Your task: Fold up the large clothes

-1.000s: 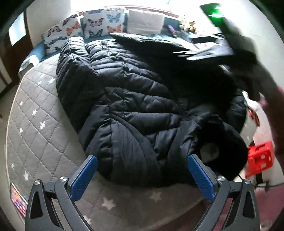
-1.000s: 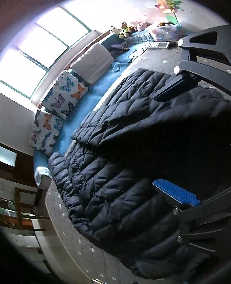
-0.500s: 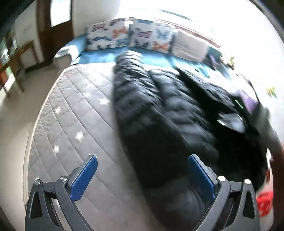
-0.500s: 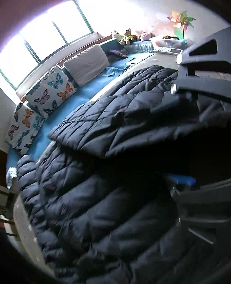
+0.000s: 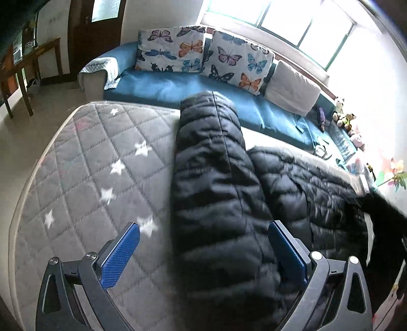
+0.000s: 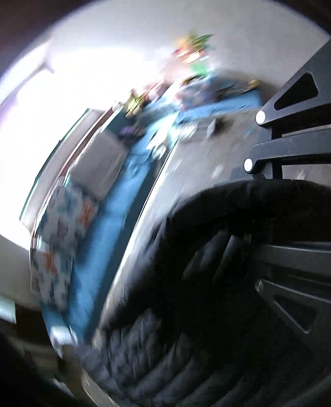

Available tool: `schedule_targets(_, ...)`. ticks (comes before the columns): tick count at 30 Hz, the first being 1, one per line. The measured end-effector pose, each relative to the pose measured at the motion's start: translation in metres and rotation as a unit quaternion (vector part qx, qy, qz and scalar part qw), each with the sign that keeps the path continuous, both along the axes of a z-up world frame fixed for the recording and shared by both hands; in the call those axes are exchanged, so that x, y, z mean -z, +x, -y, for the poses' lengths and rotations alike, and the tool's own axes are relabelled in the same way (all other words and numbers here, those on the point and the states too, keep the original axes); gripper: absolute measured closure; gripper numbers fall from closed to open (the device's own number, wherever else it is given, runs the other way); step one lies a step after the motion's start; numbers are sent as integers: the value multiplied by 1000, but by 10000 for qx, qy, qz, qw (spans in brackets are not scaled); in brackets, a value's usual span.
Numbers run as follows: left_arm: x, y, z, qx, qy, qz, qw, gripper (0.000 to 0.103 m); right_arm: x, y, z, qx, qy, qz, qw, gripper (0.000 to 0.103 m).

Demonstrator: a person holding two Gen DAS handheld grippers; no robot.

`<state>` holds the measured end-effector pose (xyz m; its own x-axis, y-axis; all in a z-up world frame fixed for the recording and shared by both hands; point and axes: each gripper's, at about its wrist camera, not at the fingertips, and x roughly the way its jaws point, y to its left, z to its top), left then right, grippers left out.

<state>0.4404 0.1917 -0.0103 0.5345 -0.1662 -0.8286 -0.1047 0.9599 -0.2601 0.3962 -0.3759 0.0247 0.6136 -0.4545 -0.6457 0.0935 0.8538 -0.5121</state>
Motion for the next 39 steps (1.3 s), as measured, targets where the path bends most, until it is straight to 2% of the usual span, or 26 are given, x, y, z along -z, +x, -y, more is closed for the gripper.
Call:
schedule_targets(2,3,14,-4,-76,-146,14,9999,0,4,-14,54,647,283,-37,9975,87)
schedule_targets(4,6,25,-10,-194,-235,22,9995,0,18,-26,103,1251,670,-160,9897,87)
schedule_targets(7,18,41,-24,-430,-459,-31,9980,0,52,-43,167,2080,1450,-428,9664,86)
schedule_targets(8,24,47,-28,-472,-625,-116,9969,0,64,-48,184,2312,1818,-495,9545,83)
schedule_targets(9,30,51,-32,-505,-756,-196,9957,0,76,-52,196,2439,2164,-599,9435,82)
schedule_targets(11,44,61,-37,-553,-1014,-362,9927,0,85,-57,205,2512,2450,-664,9341,82)
schedule_targets(13,54,67,-39,-557,-1163,-431,9907,0,85,-57,207,2476,2609,-656,9307,81)
schedule_targets(15,62,73,-41,-613,-1198,-442,9899,0,77,-58,206,2417,2615,-617,9324,79)
schedule_targets(16,65,76,-42,-629,-1242,-433,9893,0,72,-62,207,2354,2587,-579,9350,79)
schedule_targets(18,74,84,-46,-593,-1568,-488,9846,0,56,-64,199,2215,2451,-482,9426,78)
schedule_targets(20,76,90,-47,-562,-1734,-402,9824,0,39,-72,194,2043,2198,-388,9531,78)
schedule_targets(22,80,97,-44,-401,-2059,-420,9768,1,36,-66,179,1903,1892,-374,9626,78)
schedule_targets(23,82,99,-42,-364,-2138,-401,9754,8,30,-67,169,1779,1677,-368,9689,78)
schedule_targets(25,83,102,-35,-246,-2104,-437,9763,34,22,-69,151,1640,1456,-369,9750,76)
schedule_targets(26,81,101,-31,-236,-1935,-352,9802,41,22,-69,153,1594,1564,-369,9740,67)
schedule_targets(27,79,99,-28,-257,-1744,-291,9839,61,25,-68,157,1581,1779,-489,9700,57)
schedule_targets(28,76,96,-26,-282,-1652,-271,9855,82,32,-64,169,1597,1888,-651,9668,35)
schedule_targets(30,69,86,-28,-408,-1602,-124,9862,94,45,-66,178,1788,1986,-768,9606,33)
schedule_targets(32,50,67,-36,-762,-1234,224,9892,95,53,-72,181,1904,2287,-862,9508,33)
schedule_targets(33,37,54,-45,-990,-913,430,9900,95,56,-78,184,1979,2435,-845,9457,33)
schedule_targets(34,26,43,-55,-1161,-750,565,9888,95,57,-86,188,2033,2497,-818,9432,33)
schedule_targets(36,5,20,-80,-1504,-578,806,9836,95,55,-97,188,2083,2396,-781,9450,33)
schedule_targets(39,-6,-1,-110,-1705,-443,751,9815,95,39,-114,185,2183,1897,-520,9559,33)
